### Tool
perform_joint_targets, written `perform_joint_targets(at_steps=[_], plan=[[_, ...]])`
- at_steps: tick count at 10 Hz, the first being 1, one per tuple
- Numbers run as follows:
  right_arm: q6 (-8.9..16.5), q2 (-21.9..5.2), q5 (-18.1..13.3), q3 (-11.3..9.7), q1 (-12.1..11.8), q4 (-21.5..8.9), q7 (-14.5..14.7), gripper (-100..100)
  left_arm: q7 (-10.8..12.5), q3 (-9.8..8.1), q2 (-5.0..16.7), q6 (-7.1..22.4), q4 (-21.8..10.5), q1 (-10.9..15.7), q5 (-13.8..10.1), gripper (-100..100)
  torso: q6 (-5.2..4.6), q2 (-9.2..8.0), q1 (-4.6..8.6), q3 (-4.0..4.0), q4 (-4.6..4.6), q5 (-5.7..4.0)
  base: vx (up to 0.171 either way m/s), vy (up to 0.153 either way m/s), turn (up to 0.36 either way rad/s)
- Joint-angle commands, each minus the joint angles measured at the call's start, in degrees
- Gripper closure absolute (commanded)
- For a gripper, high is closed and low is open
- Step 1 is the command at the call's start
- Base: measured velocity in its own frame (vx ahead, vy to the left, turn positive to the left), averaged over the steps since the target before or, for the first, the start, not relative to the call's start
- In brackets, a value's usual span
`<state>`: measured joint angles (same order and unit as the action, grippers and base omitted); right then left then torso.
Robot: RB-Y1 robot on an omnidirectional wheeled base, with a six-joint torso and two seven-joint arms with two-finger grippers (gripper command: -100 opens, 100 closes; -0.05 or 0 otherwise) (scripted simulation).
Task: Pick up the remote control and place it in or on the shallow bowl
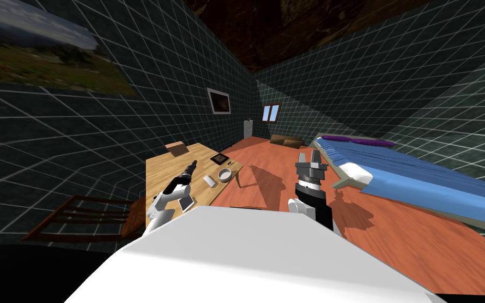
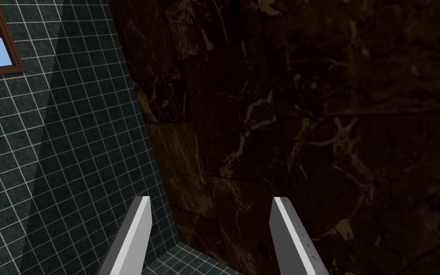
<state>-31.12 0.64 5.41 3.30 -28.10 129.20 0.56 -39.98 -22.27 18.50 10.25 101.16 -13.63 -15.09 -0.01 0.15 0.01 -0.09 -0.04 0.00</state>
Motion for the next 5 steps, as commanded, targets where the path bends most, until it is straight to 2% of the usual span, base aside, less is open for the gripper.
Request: perform_joint_targets(at_steps=[1, 2, 3, 4, 5], plan=[[0.0, 0.0, 0.0, 0.0, 0.0, 0.0, 0.0, 0, -1.3, -0.42, 0.2, 2.9, -1.5, 0.5, -0.6, -100, 0.00, 0.00, 0.00, 0.00, 0.00, 0.00, 0.035, -0.009, -0.033], [0.0, 0.0, 0.0, 0.0, 0.0, 0.0, 0.0, 0, -1.3, -0.42, 0.2, 3.2, -1.5, 0.5, -0.6, -100, 0.02, -0.01, 0.02, 0.01, 0.00, -0.01, 0.014, -0.007, 0.011], [0.0, 0.0, 0.0, 0.0, 0.0, 0.0, 0.0, 0, -3.4, -1.08, 1.4, 5.7, -3.9, 1.1, -2.3, -100, 0.02, -0.08, 0.02, 0.04, 0.02, -0.01, 0.024, -0.014, -0.079], [0.0, 0.0, 0.0, 0.0, 0.0, 0.0, 0.0, 0, -3.4, -1.08, 1.4, 6.8, -4.2, 1.1, -2.3, -100, 0.00, -0.06, 0.04, 0.04, 0.02, -0.01, 0.025, -0.009, -0.048], [0.0, 0.0, 0.0, 0.0, 0.0, 0.0, 0.0, 0, -5.4, -1.66, 2.6, 8.6, -6.2, 1.6, -4.0, -100, 0.02, -0.06, 0.03, 0.03, 0.01, -0.01, 0.041, -0.009, -0.082]])
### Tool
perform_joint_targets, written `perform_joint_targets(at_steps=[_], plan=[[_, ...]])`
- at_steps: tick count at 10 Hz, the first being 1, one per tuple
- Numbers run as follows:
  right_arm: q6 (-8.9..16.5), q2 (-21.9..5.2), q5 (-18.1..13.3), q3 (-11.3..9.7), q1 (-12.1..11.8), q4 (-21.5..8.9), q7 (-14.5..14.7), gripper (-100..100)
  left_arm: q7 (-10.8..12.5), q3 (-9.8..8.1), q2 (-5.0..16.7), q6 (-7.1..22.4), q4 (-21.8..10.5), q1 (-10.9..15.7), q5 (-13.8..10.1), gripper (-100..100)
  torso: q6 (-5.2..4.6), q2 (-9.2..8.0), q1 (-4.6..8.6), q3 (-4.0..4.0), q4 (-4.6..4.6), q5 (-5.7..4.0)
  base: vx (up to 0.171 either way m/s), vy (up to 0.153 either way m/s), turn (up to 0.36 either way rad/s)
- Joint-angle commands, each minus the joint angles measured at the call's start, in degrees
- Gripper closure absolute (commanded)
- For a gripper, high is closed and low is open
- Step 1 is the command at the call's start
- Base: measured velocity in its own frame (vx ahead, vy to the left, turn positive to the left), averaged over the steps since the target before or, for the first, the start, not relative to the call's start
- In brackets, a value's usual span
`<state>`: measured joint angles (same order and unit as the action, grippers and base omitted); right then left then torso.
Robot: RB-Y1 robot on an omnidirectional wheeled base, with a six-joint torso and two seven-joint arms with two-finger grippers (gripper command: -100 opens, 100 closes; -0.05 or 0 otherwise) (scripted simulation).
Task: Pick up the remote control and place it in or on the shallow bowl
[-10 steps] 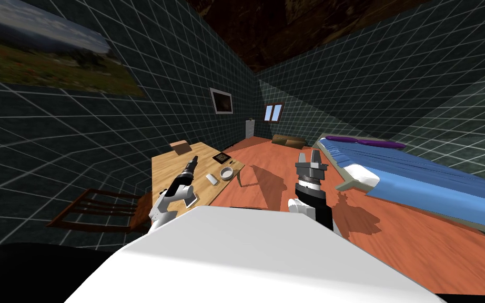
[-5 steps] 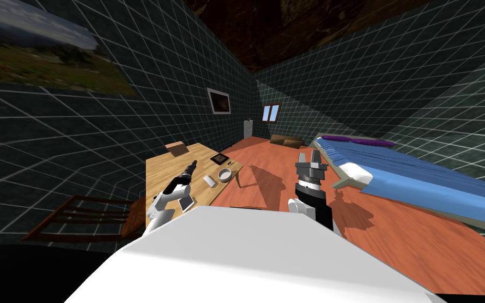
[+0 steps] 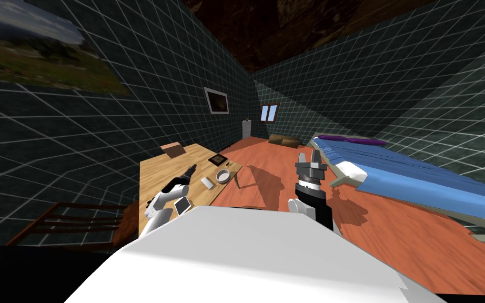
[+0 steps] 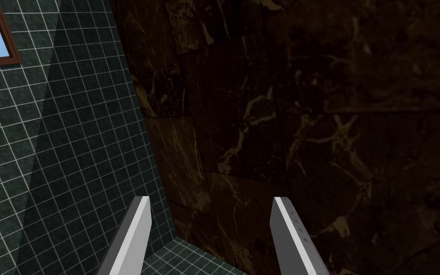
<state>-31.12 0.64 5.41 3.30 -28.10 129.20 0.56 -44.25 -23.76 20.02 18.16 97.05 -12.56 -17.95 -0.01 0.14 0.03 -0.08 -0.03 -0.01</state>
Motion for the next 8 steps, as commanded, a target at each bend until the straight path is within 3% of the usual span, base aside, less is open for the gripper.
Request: perform_joint_targets(at_steps=[1, 2, 4, 5, 8], plan=[[0.0, 0.0, 0.0, 0.0, 0.0, 0.0, 0.0, 0, -1.1, -0.17, 1.1, 2.7, -2.8, 0.6, -1.1, -100, 0.00, 0.00, 0.00, 0.00, 0.00, 0.00, 0.043, -0.010, -0.050], [0.0, 0.0, 0.0, 0.0, 0.0, 0.0, 0.0, 0, -3.2, -0.67, 2.4, 4.1, -5.1, 1.1, -2.9, -100, 0.02, 0.01, -0.01, -0.01, -0.01, 0.01, 0.055, -0.009, -0.090], [0.0, 0.0, 0.0, 0.0, 0.0, 0.0, 0.0, 0, -3.2, -0.67, 2.4, 6.4, -5.6, 1.1, -2.9, -100, 0.02, 0.02, 0.00, -0.02, -0.01, 0.01, 0.028, -0.004, -0.024], [0.0, 0.0, 0.0, 0.0, 0.0, 0.0, 0.0, 0, -5.1, -1.10, 3.7, 8.6, -8.2, 1.5, -4.7, -100, 0.02, -0.06, -0.01, 0.03, 0.00, 0.01, 0.026, -0.012, -0.086], [0.0, 0.0, 0.0, 0.0, 0.0, 0.0, 0.0, 0, -7.1, -1.46, 5.0, 13.3, -11.1, 1.9, -6.5, -100, 0.01, 0.02, 0.00, -0.01, -0.01, 0.01, 0.042, -0.007, -0.071]])
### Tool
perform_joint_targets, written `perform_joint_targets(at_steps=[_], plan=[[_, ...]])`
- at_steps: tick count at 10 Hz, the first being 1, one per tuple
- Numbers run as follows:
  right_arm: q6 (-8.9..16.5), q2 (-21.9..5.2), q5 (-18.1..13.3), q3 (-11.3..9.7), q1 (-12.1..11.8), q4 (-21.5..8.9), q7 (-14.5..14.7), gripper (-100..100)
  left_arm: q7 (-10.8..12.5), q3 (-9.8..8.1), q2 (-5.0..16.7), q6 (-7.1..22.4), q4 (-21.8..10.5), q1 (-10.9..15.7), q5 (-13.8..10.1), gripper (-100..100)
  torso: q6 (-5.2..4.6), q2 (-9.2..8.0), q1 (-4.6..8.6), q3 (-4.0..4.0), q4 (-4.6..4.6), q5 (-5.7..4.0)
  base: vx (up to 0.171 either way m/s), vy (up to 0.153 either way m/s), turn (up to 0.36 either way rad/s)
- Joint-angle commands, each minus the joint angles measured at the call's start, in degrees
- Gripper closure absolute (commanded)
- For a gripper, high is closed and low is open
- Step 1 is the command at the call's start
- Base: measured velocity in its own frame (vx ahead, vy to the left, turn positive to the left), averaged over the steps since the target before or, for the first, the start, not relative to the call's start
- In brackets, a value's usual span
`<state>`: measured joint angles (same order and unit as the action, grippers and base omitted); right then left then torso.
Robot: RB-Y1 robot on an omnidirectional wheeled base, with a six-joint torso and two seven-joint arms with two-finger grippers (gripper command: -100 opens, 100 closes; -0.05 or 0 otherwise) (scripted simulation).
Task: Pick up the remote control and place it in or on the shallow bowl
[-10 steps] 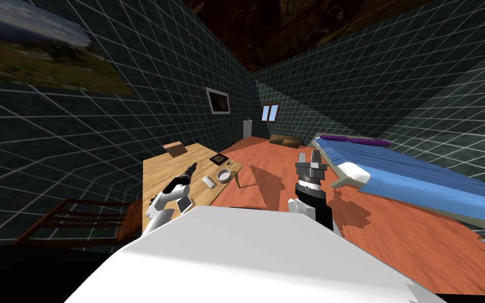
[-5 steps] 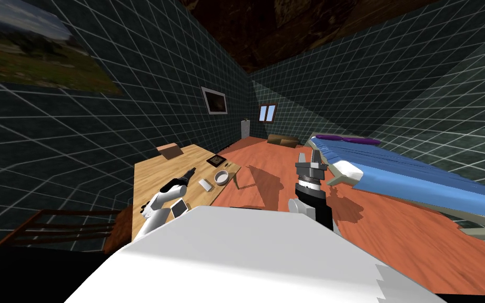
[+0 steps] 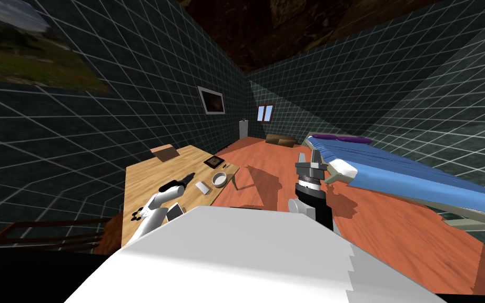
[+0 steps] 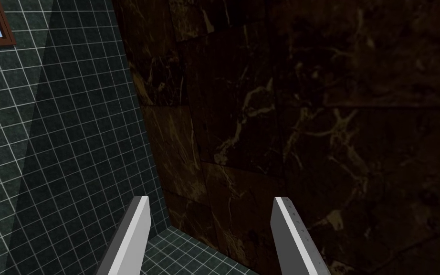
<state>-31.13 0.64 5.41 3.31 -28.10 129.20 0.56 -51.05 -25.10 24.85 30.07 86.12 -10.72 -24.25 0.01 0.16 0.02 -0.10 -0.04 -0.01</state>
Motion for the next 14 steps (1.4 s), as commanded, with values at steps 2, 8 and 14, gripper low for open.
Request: perform_joint_targets(at_steps=[2, 8, 14], plan=[[0.0, 0.0, 0.0, 0.0, 0.0, 0.0, 0.0, 0, -2.2, -0.41, 1.5, 4.2, -2.9, 0.4, -2.0, -100, 0.01, -0.07, 0.00, 0.04, 0.01, 0.00, 0.025, -0.006, -0.063], [0.0, 0.0, 0.0, 0.0, 0.0, 0.0, 0.0, 0, -5.8, -0.80, 4.2, 12.6, -8.3, 0.9, -5.6, -100, 0.02, -0.01, 0.01, 0.01, 0.00, -0.01, 0.039, -0.005, -0.060], [0.0, 0.0, 0.0, 0.0, 0.0, 0.0, 0.0, 0, -10.6, -0.86, 8.1, 22.2, -15.7, 1.3, -10.7, -100, 0.00, 0.00, 0.01, 0.00, 0.00, -0.01, 0.041, -0.006, -0.081]])
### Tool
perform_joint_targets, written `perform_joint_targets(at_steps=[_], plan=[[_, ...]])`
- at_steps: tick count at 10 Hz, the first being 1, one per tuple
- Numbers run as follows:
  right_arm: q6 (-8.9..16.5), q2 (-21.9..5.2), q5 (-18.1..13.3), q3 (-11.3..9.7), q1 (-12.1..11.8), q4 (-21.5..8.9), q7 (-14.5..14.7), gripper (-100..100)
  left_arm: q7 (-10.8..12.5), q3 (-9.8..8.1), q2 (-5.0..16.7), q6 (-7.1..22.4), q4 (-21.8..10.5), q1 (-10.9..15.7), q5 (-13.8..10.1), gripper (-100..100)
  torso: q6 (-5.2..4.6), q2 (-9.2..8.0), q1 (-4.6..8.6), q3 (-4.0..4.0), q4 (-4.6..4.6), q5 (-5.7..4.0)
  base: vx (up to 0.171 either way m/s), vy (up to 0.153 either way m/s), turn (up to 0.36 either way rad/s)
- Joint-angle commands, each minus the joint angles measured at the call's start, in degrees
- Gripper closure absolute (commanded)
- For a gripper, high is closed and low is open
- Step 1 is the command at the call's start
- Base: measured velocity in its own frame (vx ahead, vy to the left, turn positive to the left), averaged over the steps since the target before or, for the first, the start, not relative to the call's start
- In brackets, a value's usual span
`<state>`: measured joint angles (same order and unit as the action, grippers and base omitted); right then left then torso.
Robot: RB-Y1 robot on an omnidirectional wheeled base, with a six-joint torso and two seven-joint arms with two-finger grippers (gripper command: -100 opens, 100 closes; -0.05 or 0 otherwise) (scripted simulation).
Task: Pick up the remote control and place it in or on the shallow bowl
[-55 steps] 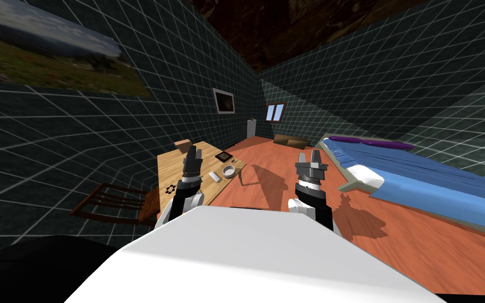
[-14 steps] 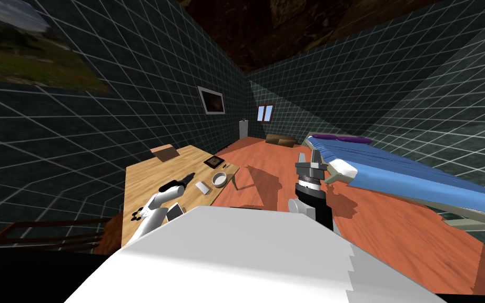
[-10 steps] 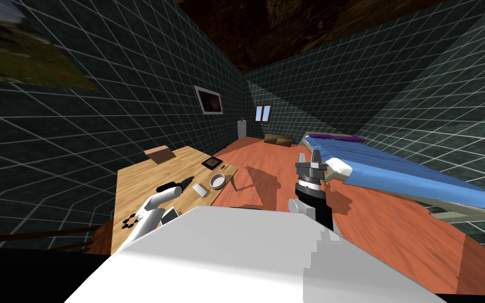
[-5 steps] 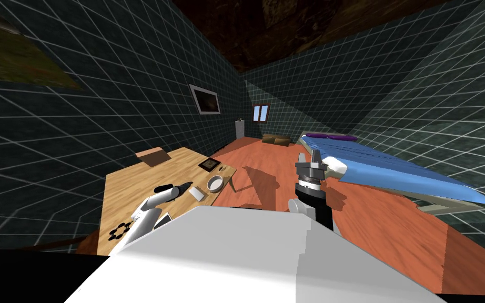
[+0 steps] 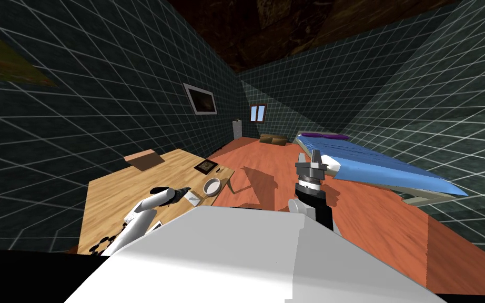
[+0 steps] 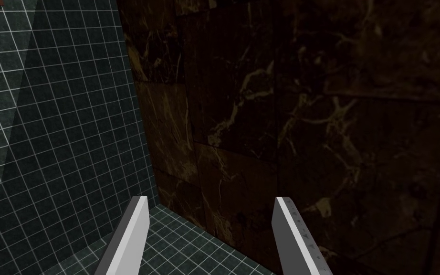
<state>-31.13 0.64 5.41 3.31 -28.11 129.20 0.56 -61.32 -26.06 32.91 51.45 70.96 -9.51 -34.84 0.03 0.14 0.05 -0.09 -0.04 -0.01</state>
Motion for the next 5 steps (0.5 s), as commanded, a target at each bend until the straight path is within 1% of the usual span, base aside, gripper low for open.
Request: perform_joint_targets(at_steps=[1, 2, 3, 4, 5], plan=[[0.0, 0.0, 0.0, 0.0, 0.0, 0.0, 0.0, 0, -1.7, 0.22, 1.2, 2.9, -2.7, 0.2, -1.6, -100, 0.00, 0.00, 0.00, 0.00, 0.00, 0.00, 0.047, -0.013, -0.107], [0.0, 0.0, 0.0, 0.0, 0.0, 0.0, 0.0, 0, -1.7, 0.22, 1.2, 3.7, -2.7, 0.2, -1.6, -100, -0.03, 0.02, 0.02, -0.01, 0.00, 0.00, 0.040, -0.001, -0.056], [0.0, 0.0, 0.0, 0.0, 0.0, 0.0, 0.0, 0, -3.0, 0.39, 2.4, 5.3, -4.9, 0.2, -3.1, -100, 0.00, 0.00, -0.01, 0.00, 0.00, 0.00, 0.044, 0.000, -0.104], [0.0, 0.0, 0.0, 0.0, 0.0, 0.0, 0.0, 0, -3.0, 0.39, 2.4, 6.4, -4.9, 0.2, -3.1, -100, -0.01, 0.00, -0.01, 0.00, 0.00, 0.00, 0.038, 0.002, -0.054], [0.0, 0.0, 0.0, 0.0, 0.0, 0.0, 0.0, 0, -4.2, 0.63, 3.4, 8.0, -6.9, 0.1, -4.4, -100, 0.00, -0.02, -0.01, 0.01, 0.01, 0.00, 0.047, -0.007, -0.090]])
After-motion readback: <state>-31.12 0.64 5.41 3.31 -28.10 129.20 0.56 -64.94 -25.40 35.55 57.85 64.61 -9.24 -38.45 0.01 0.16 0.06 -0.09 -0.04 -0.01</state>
